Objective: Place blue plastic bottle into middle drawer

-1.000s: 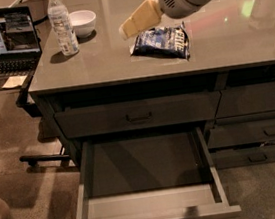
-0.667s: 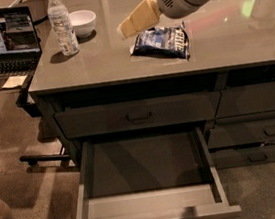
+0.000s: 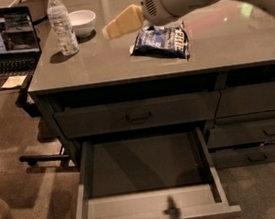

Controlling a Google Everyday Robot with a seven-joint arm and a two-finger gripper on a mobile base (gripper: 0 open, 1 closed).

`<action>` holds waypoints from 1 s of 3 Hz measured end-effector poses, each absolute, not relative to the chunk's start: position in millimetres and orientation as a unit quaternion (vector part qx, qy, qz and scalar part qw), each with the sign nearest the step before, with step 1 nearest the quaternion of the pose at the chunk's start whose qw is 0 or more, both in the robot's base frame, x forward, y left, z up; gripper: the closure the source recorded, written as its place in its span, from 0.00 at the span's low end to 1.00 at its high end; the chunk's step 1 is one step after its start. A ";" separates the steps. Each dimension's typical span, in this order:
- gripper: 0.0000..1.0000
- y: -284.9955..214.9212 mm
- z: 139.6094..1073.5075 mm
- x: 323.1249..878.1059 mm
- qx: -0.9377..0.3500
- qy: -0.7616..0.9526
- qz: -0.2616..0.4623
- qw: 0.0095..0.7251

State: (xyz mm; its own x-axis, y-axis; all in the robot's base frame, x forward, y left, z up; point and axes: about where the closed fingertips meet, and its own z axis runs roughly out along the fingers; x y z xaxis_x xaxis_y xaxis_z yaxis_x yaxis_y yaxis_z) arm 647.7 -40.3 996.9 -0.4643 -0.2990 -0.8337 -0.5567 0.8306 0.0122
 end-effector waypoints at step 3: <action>0.00 97.0 953.6 771.1 -0.306 0.769 0.268 0.492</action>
Offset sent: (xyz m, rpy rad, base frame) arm 0.1422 0.1554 -0.0496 0.2473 -0.0946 0.2579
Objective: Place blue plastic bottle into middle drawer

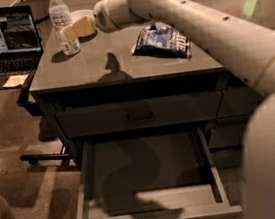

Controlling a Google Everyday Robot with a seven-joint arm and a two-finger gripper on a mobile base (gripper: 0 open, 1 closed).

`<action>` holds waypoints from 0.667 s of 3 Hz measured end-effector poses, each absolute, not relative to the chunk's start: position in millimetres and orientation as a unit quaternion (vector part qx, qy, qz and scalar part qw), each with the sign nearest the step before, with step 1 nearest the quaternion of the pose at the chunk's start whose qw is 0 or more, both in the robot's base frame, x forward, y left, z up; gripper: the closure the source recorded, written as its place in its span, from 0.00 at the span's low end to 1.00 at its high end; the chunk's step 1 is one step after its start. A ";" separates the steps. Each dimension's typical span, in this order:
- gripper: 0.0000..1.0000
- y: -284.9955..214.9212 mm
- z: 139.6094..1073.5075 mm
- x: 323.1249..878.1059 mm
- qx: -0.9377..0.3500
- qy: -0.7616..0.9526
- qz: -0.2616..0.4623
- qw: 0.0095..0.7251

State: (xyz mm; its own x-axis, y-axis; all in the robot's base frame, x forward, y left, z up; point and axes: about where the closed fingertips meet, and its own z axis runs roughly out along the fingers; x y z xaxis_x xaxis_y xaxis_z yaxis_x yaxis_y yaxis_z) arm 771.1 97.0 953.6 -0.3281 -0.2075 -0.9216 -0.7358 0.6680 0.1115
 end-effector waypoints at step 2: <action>0.00 124.3 953.5 812.6 -0.317 0.746 0.286 0.512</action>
Offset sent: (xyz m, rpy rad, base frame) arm 0.0325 0.0255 -0.0055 0.0281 -0.0332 0.0382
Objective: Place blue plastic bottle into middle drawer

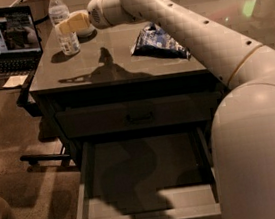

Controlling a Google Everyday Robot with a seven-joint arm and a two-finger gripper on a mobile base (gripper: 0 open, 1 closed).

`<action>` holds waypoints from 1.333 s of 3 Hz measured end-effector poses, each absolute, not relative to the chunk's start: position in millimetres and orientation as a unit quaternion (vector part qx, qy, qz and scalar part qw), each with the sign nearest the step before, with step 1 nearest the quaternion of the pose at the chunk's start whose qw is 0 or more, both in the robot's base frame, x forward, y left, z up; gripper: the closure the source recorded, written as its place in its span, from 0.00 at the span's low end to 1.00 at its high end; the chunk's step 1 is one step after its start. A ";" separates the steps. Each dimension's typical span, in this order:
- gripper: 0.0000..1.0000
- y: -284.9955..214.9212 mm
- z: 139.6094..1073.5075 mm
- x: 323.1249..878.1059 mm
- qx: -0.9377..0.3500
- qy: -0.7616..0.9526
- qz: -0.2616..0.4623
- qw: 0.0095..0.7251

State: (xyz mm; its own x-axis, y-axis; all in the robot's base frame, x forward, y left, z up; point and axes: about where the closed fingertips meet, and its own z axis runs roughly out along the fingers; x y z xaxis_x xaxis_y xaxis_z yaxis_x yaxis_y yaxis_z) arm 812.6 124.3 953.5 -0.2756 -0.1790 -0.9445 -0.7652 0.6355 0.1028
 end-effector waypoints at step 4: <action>0.00 157.6 959.2 874.5 -0.349 0.642 0.338 0.593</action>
Offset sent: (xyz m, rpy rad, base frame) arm 0.0578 0.0113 0.0079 0.1180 -0.2040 0.0472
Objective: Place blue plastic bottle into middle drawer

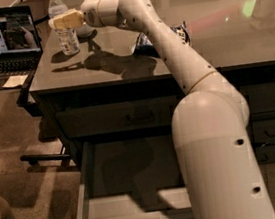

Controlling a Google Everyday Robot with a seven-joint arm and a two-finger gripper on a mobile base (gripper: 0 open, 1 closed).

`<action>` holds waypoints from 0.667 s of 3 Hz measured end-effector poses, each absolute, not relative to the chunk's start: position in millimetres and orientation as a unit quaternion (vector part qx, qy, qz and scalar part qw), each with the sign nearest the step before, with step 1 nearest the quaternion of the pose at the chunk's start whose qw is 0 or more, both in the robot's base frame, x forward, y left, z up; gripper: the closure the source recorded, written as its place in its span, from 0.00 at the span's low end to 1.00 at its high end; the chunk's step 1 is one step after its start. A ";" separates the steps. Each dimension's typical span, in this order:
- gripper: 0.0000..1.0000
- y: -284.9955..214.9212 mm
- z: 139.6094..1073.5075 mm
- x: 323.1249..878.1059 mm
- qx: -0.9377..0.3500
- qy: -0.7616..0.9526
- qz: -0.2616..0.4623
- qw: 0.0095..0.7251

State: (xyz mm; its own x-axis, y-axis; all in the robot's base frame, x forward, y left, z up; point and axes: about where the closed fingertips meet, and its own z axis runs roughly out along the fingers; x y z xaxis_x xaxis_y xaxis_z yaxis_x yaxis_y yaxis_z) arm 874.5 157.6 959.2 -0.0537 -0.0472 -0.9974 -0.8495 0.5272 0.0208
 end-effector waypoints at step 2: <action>0.17 190.3 960.5 879.8 -0.373 0.606 0.369 0.598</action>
Offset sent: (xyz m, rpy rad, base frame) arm 0.0176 0.0480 -0.0019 0.0470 -0.0381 0.1336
